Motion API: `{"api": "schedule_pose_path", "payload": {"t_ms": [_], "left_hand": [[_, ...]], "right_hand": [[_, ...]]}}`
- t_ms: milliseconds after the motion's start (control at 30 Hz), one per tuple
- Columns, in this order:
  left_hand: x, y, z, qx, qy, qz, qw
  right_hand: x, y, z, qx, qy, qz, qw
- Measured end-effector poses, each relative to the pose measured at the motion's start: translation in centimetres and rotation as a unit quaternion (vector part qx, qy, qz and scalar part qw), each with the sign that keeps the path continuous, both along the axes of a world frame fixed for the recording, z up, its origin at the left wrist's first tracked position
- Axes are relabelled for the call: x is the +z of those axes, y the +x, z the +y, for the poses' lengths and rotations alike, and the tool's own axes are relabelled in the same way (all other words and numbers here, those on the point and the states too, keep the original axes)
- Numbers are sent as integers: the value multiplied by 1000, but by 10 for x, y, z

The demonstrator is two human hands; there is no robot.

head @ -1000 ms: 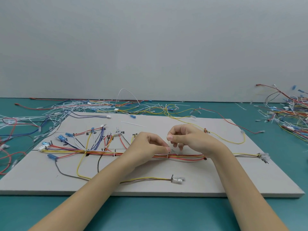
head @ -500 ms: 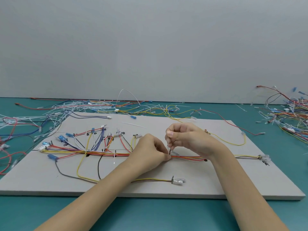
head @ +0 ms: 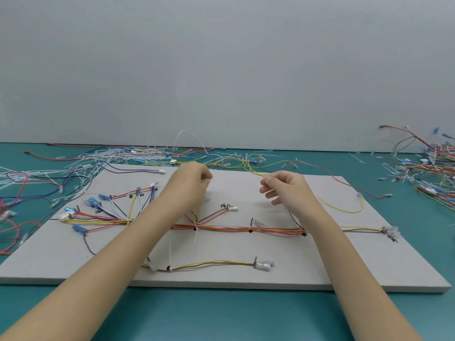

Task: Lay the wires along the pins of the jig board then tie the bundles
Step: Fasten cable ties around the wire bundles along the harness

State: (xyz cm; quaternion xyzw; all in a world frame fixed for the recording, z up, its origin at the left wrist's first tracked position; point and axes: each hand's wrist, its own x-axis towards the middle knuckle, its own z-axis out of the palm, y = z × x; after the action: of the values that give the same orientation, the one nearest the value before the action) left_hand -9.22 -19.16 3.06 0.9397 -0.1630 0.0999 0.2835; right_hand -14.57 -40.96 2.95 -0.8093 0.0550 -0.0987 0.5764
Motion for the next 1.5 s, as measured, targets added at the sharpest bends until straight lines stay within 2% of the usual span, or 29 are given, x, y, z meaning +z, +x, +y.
{"api": "schedule_pose_path", "payload": {"t_ms": [100,200,300,400,567,700,800,933,1000,1167,1333,1500], "left_hand": [[-8,33,16,26,49,22,998],[-18,50,23,-4,105,34,994],[-23,57,27,-2,84,30,996],[-20,57,29,2,60,27,998],[-21,55,24,-4,145,4,989],[-17,47,14,-21,21,-8,1000],[-10,28,-1,-46,-90,-32,994],[-3,2,-17,-85,-267,37,959],[-1,-9,-23,-104,-328,54,937],[-5,-27,-28,-121,-377,55,917],[-7,-34,-29,-134,-387,89,908],[-5,-33,-19,-130,-393,113,903]], "right_hand": [[-6,3,2,8,-91,-4,996],[-11,5,2,21,-153,9,988],[-15,6,2,36,-198,22,979],[-17,8,1,36,-211,19,977],[-15,7,1,30,-210,1,977],[-10,4,3,7,-143,-47,989],[-4,1,6,9,-58,-74,996],[0,-4,13,49,17,-73,996],[1,-6,17,72,44,-75,994],[0,-8,27,106,95,-88,986],[0,-10,30,90,141,-93,981],[4,-9,23,55,243,-61,967]]}}
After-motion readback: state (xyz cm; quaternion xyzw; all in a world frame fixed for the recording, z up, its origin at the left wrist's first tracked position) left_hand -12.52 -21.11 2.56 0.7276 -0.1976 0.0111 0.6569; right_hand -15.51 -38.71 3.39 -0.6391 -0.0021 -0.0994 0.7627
